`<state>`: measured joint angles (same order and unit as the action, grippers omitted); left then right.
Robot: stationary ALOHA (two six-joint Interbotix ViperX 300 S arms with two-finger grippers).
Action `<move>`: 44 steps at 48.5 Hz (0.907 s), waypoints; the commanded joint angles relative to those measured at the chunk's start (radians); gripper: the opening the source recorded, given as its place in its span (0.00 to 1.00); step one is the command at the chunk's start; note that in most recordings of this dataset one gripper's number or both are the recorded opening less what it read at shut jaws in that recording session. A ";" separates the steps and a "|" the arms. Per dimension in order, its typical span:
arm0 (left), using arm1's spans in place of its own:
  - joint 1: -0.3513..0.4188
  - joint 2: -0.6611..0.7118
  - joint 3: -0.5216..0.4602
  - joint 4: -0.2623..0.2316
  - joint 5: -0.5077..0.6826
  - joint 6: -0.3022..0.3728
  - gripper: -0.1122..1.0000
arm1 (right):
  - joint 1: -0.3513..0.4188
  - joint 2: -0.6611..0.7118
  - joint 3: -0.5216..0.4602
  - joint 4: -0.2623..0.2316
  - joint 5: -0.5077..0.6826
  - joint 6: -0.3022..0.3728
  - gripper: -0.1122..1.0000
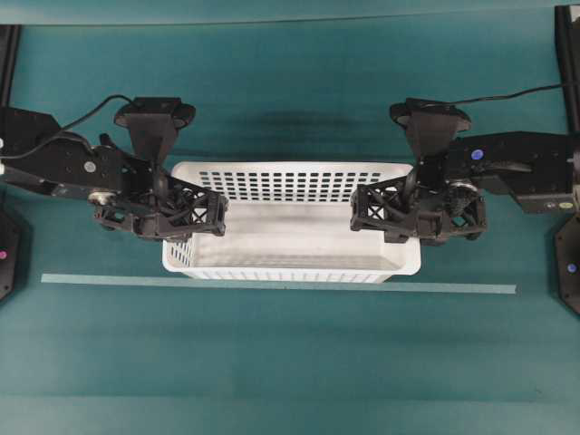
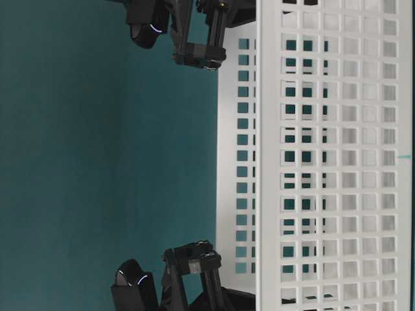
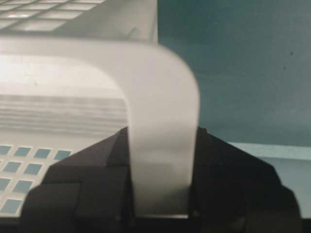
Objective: Lift the white basket with both hands.
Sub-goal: 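Close both grippers on the basket's end rims, then lift the basket with both grippers and pull it back toward the robot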
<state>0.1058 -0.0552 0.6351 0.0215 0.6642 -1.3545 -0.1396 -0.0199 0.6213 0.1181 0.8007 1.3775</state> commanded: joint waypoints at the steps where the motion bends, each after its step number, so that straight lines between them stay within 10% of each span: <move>1: -0.009 0.018 -0.008 0.005 -0.005 0.005 0.07 | -0.003 0.035 -0.014 -0.002 -0.006 -0.003 0.28; 25: -0.008 -0.038 -0.041 0.005 0.029 0.008 0.07 | -0.012 -0.015 -0.067 0.008 0.031 -0.035 0.28; 44: 0.003 -0.179 -0.184 0.005 0.295 0.014 0.07 | -0.044 -0.083 -0.268 0.028 0.416 -0.075 0.28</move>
<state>0.1104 -0.2056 0.5062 0.0215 0.9219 -1.3576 -0.1841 -0.1089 0.4050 0.1427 1.1551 1.3269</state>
